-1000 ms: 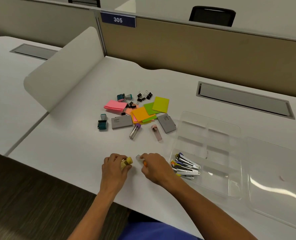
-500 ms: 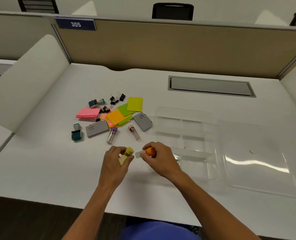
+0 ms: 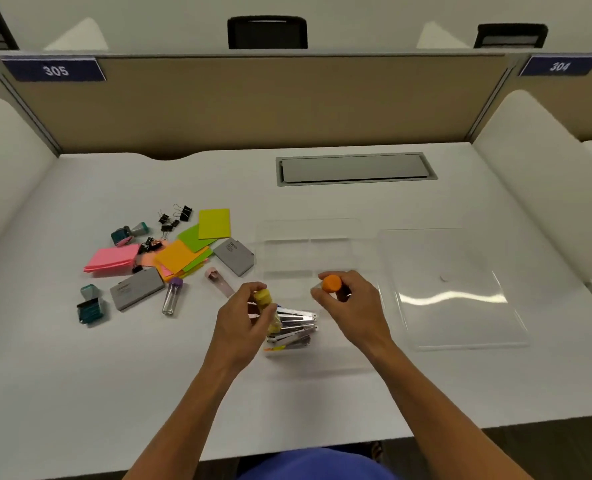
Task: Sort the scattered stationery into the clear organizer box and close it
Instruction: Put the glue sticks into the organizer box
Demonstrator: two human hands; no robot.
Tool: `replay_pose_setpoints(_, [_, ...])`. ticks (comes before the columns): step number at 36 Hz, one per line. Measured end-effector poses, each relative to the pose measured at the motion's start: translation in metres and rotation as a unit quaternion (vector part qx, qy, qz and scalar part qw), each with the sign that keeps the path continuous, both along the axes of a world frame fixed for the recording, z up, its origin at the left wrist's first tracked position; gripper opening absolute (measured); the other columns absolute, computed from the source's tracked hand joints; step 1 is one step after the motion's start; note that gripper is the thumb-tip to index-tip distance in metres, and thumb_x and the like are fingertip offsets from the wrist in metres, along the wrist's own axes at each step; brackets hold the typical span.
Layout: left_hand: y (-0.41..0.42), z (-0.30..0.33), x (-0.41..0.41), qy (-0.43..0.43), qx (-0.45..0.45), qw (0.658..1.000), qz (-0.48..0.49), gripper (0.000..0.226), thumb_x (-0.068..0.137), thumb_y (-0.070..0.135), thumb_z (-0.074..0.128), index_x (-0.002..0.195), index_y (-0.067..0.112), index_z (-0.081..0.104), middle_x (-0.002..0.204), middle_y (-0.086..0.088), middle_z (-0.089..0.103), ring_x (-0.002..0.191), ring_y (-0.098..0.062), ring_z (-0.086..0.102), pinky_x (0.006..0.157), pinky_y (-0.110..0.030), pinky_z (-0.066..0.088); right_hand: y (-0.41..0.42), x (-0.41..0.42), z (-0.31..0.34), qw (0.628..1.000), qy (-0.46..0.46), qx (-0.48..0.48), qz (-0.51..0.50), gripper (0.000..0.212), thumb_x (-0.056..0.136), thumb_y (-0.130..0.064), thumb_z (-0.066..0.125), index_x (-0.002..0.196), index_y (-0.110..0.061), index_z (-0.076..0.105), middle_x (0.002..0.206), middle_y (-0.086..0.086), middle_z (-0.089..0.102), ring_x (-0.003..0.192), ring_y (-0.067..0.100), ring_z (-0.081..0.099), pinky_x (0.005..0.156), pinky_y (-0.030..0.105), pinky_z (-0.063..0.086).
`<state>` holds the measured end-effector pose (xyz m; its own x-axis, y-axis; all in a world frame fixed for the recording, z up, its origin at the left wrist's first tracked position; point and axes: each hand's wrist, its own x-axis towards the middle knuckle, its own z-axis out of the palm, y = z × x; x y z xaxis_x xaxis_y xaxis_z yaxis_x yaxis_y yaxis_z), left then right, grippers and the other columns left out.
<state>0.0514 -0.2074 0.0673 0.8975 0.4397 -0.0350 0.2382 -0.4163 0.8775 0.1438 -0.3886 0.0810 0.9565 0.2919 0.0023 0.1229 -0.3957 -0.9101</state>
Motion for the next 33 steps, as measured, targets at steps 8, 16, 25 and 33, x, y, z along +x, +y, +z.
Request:
replay_pose_setpoints(8, [-0.015, -0.006, 0.018, 0.000, -0.045, 0.999, -0.026, 0.025, 0.081, 0.022, 0.076, 0.099, 0.028, 0.059, 0.097, 0.010, 0.064, 0.090, -0.011, 0.064, 0.074, -0.023, 0.055, -0.032, 0.010, -0.004, 0.999, 0.010, -0.023, -0.027, 0.015, 0.085, -0.039, 0.072, 0.085, -0.025, 0.067, 0.094, -0.011, 0.065, 0.091, 0.001, 0.060, 0.070, 0.015, 0.047])
replay_pose_setpoints(16, [-0.044, -0.009, 0.035, 0.053, -0.139, 0.987, -0.069, 0.027, 0.079, 0.012, 0.077, 0.097, 0.026, 0.064, 0.095, 0.004, 0.068, 0.083, -0.014, 0.068, 0.071, -0.025, 0.059, -0.052, 0.015, -0.015, 0.997, 0.036, -0.045, -0.046, 0.018, 0.090, -0.043, 0.066, 0.093, -0.026, 0.068, 0.089, -0.009, 0.068, 0.084, 0.009, 0.062, 0.073, 0.019, 0.048])
replay_pose_setpoints(25, [-0.073, -0.025, 0.048, 0.110, 0.022, 0.984, -0.137, 0.025, 0.081, 0.022, 0.075, 0.102, 0.028, 0.063, 0.099, 0.009, 0.063, 0.093, -0.007, 0.060, 0.082, -0.023, 0.052, -0.066, 0.013, -0.017, 0.995, 0.017, -0.084, -0.051, 0.022, 0.088, -0.042, 0.068, 0.096, -0.021, 0.066, 0.089, -0.007, 0.066, 0.084, 0.008, 0.061, 0.074, 0.020, 0.049])
replay_pose_setpoints(33, [-0.090, -0.037, 0.051, 0.153, 0.147, 0.964, -0.161, 0.030, 0.084, 0.033, 0.073, 0.112, 0.030, 0.062, 0.107, 0.000, 0.055, 0.094, -0.012, 0.053, 0.082, -0.019, 0.041, -0.075, 0.014, -0.023, 0.992, -0.015, -0.119, -0.039, 0.021, 0.086, -0.046, 0.067, 0.090, -0.026, 0.064, 0.084, -0.010, 0.064, 0.082, 0.008, 0.061, 0.073, 0.024, 0.050])
